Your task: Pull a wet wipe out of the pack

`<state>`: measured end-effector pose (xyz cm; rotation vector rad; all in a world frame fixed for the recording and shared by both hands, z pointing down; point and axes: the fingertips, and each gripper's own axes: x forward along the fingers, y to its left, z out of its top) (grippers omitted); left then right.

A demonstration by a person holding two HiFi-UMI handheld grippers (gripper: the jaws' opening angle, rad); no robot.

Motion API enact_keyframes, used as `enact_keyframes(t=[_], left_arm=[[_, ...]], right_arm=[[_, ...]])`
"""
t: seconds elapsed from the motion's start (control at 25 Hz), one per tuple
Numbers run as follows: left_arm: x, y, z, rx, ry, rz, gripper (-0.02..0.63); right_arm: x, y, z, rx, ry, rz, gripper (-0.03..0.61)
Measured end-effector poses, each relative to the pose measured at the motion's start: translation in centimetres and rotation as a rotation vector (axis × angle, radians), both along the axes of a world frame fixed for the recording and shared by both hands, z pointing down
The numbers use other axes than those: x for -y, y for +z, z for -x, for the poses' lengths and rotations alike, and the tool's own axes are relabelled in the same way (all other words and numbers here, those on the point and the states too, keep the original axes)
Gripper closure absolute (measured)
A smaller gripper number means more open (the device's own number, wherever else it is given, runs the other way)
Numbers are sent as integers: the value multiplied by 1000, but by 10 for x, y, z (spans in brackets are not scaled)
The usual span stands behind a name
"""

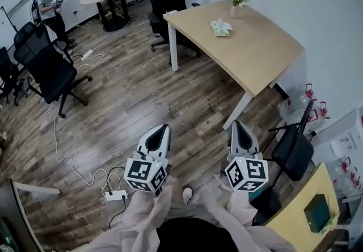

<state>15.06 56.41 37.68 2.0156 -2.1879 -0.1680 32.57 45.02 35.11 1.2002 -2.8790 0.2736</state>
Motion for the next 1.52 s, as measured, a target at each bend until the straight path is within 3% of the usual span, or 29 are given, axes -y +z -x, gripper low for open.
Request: enact_keyframes(t=[0.64,1.52], left_arm=[[33,3,-12,12,19,8,603],[188,-11,80,11,14,15,603]], right_arm=[[28,3,-17,-20,44,5,566],[179,-1,65,-41,42,33,566]])
